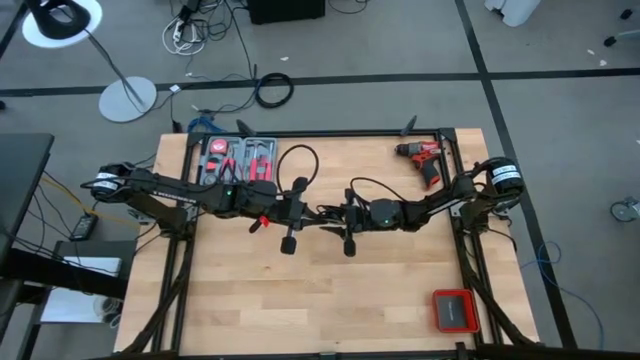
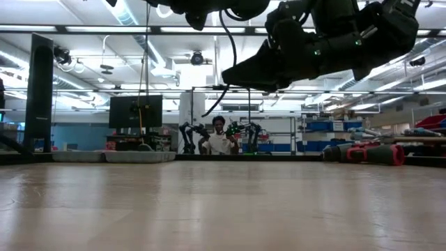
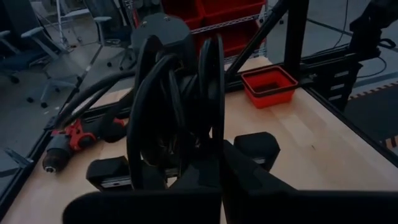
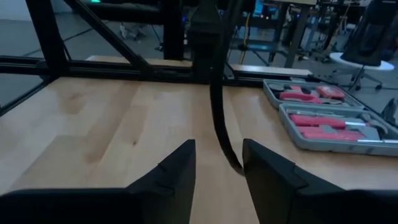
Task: Coil cords
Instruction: Uncoil the black wire from the black spool
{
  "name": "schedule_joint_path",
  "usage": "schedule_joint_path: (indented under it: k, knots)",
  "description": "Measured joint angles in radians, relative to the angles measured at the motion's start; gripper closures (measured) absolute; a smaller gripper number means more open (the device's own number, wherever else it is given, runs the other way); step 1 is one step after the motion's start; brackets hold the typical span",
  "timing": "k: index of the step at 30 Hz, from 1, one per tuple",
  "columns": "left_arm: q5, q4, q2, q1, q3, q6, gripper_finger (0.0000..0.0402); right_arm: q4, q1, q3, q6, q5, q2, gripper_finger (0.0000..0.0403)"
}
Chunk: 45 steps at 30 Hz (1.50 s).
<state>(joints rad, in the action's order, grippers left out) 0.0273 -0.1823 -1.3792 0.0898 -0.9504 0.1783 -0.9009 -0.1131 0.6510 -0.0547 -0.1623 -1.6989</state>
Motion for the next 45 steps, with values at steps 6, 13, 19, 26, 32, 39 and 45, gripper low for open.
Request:
schedule_joint_path:
  k: [6, 13, 19, 26, 32, 39, 45]
  knots:
    - [0.0, 0.0, 0.0, 0.002, 0.0, 0.002, 0.0401, 0.009, 0.009, 0.0, 0.016, -0.011, 0.0, 0.0294]
    - [-0.002, 0.011, 0.0, 0.002, 0.0, 0.003, 0.0401, 0.055, 0.013, 0.0, 0.04, 0.01, 0.0, 0.0387]
    - [-0.001, 0.07, 0.0, 0.002, 0.0, -0.006, 0.0401, 0.15, 0.009, 0.001, 0.063, 0.039, 0.019, 0.0394]
    - [0.028, 0.148, -0.001, 0.001, 0.0, -0.032, 0.0401, 0.305, -0.016, 0.0, 0.093, 0.05, 0.105, 0.0397]
    - [0.046, 0.162, -0.001, 0.002, 0.0, -0.055, 0.0401, 0.393, -0.006, 0.0, 0.055, -0.015, 0.18, 0.0399]
    - [0.048, 0.226, -0.001, 0.003, 0.0, -0.079, 0.0401, 0.57, 0.002, 0.0, 0.035, -0.097, 0.305, 0.0399]
    - [-0.018, 0.333, -0.001, 0.003, 0.0, -0.073, 0.0401, 0.799, -0.056, 0.0, 0.101, -0.175, 0.439, 0.0399]
